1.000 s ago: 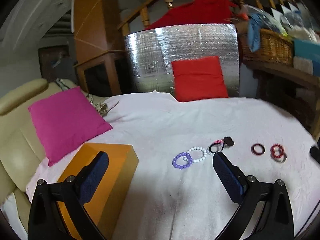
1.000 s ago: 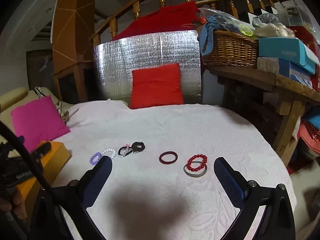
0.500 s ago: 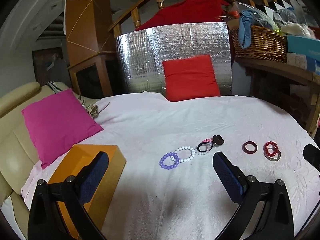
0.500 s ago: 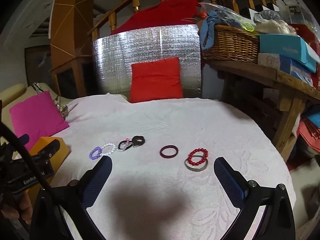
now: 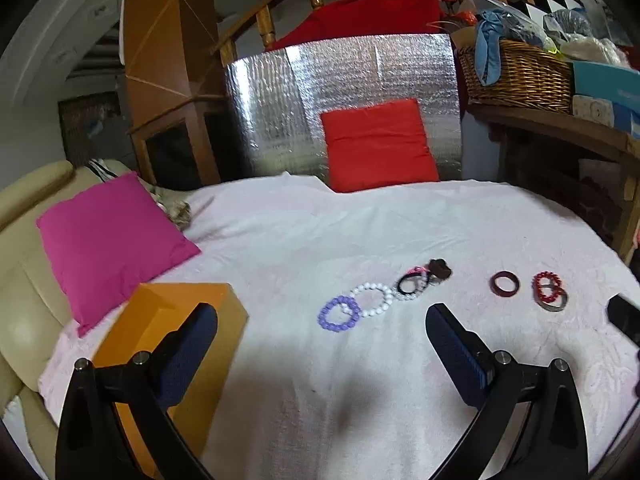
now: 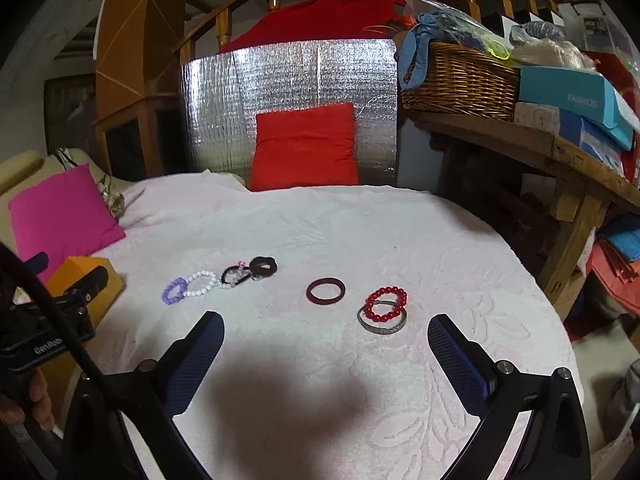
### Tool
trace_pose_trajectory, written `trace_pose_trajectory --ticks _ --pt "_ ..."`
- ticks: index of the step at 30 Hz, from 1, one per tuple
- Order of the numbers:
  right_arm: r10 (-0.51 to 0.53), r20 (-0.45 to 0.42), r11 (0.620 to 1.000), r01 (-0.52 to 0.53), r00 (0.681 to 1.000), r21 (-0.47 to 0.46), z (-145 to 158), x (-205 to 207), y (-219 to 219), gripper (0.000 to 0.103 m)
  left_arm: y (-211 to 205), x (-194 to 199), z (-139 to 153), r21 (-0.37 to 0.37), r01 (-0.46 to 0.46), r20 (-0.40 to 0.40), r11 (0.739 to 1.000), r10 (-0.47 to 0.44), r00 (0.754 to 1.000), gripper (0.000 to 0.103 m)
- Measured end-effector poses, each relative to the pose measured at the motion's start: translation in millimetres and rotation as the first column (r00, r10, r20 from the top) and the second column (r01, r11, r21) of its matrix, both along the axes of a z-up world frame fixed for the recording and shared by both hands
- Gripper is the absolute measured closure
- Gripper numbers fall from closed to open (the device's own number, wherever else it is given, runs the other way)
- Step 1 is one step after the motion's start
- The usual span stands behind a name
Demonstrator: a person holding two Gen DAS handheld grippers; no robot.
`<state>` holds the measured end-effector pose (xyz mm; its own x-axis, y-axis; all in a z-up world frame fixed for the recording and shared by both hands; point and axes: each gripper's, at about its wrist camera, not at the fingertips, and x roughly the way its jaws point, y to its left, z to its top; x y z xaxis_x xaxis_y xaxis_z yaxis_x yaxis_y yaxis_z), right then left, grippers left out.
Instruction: Organize jewelry
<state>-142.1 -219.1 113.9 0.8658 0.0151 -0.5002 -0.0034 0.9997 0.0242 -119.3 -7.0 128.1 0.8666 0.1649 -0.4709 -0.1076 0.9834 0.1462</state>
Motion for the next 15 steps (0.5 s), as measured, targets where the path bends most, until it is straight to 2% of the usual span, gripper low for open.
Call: trace_pose_trajectory --ticks 7,15 --pt "-0.01 -0.037 0.999 0.009 0.999 -0.035 -8.9 7.7 5.0 0.0 -0.8 7.2 -2.2 0.006 0.0 -0.009 1.0 0.0 1.0 0.0" --pt "-0.025 -0.046 0.999 0.024 0.999 -0.028 -9.6 10.7 0.3 0.0 -5.4 11.0 -4.2 0.018 0.008 -0.014 1.0 -0.007 1.0 0.0"
